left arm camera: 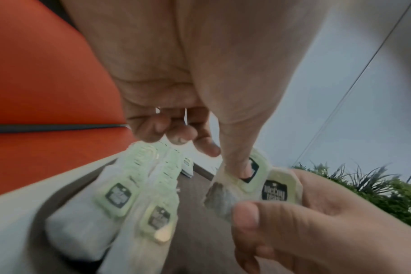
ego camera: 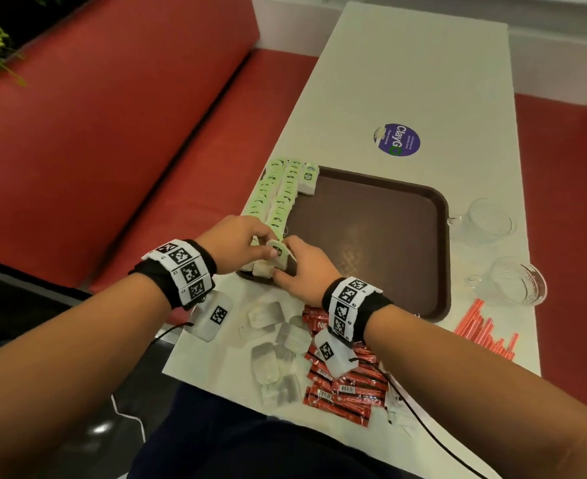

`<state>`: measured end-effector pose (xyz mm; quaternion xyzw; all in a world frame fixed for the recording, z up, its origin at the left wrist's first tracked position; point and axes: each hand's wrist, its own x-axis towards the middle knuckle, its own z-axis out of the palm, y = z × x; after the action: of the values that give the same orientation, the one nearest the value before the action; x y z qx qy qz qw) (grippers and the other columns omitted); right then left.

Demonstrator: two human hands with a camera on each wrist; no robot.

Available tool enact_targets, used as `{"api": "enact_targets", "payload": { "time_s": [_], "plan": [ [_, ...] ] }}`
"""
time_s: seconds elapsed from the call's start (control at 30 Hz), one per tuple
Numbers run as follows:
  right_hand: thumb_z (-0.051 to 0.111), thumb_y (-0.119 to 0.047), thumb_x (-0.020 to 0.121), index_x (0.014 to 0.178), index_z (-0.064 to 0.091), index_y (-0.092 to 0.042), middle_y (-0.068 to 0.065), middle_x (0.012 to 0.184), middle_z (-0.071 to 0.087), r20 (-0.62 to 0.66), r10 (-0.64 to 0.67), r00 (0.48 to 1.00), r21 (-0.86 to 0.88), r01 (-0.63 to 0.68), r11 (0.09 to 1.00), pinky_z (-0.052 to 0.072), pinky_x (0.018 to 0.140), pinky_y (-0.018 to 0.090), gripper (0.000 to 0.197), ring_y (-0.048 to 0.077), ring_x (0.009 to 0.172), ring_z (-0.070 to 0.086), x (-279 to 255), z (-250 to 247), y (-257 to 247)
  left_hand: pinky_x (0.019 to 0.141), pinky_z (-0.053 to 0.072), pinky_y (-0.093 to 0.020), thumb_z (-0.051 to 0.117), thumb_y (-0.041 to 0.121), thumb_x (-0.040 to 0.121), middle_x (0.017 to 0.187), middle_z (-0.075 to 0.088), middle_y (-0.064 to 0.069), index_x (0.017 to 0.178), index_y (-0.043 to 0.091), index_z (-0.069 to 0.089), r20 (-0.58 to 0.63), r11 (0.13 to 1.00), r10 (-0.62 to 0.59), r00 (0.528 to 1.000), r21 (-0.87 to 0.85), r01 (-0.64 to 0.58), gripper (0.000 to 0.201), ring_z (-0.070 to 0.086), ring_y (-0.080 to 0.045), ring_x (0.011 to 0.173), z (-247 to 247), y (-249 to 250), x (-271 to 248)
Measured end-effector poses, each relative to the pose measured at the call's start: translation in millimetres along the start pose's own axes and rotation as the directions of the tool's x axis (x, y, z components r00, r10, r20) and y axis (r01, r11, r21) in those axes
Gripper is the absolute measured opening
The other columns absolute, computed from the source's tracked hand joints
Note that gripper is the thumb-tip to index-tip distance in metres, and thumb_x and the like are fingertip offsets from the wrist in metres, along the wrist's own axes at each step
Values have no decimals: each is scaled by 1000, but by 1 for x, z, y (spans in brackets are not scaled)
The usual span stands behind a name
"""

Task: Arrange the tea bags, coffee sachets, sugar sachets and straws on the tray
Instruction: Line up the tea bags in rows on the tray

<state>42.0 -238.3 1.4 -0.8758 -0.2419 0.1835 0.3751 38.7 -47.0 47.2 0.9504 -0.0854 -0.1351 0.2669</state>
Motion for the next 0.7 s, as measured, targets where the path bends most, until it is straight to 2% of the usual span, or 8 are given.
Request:
{"api": "enact_targets", "payload": {
  "time_s": [0.07,0.1,0.2,0.3,0.4,0.53,0.63,0.7],
  "plan": [
    [61,-32,91,92,54,-18,-1,85,59,-78,-14,997,9,14,1000,49,67,37,15,20,74,57,5,-5,4,65,34,-16,73,32,88,82,58,13,87,30,69,-35,997,64,997,-44,-65,4,50,8,71,-2,5,10],
    [60,-30,92,91,56,-18,0,85,60,-104,-13,994,16,15,1000,48,68,37,13,20,75,57,8,-8,7,64,37,-17,73,31,88,80,59,12,85,33,68,-51,995,70,996,-68,-73,6,52,3,70,-3,7,16],
    [59,-29,94,99,61,-17,2,92,64,-131,15,991,40,-10,999,51,74,39,14,21,83,60,15,-18,15,68,46,-27,70,33,90,78,67,6,84,40,67,-45,993,66,997,-95,-70,11,59,-12,72,-5,11,33],
    [60,-28,95,105,61,-16,2,95,66,-164,84,983,85,-70,994,50,75,36,16,21,85,61,18,-28,25,69,44,-23,67,30,93,80,68,12,88,34,70,-38,992,61,997,-104,-64,7,61,-8,76,-6,15,55],
    [58,-25,97,113,50,-18,-2,93,62,-180,194,964,163,-166,973,42,68,29,19,15,79,58,18,-38,34,67,39,-24,64,31,95,73,61,13,90,20,70,-108,997,-23,994,-71,16,13,56,-8,68,-7,14,92],
    [51,-11,95,103,37,-14,0,75,49,-162,274,948,266,-226,937,36,54,27,16,14,58,44,17,-54,40,83,47,-26,69,34,92,96,69,3,117,19,67,-92,983,-184,979,-41,180,29,65,-16,94,-9,8,147],
    [46,-11,97,94,37,-14,0,73,45,-154,276,949,253,-232,939,33,55,30,10,15,60,40,16,-66,40,93,51,-33,72,35,89,108,69,-2,114,18,68,-92,966,-251,963,29,255,31,64,-21,103,-6,6,176],
    [44,-14,99,91,43,-14,0,75,49,-138,271,953,236,-234,943,35,59,32,8,15,65,44,15,-70,40,94,52,-35,73,35,87,108,70,-4,108,17,71,-101,958,-267,958,79,275,27,63,-23,103,-5,5,189]
  ]
}}
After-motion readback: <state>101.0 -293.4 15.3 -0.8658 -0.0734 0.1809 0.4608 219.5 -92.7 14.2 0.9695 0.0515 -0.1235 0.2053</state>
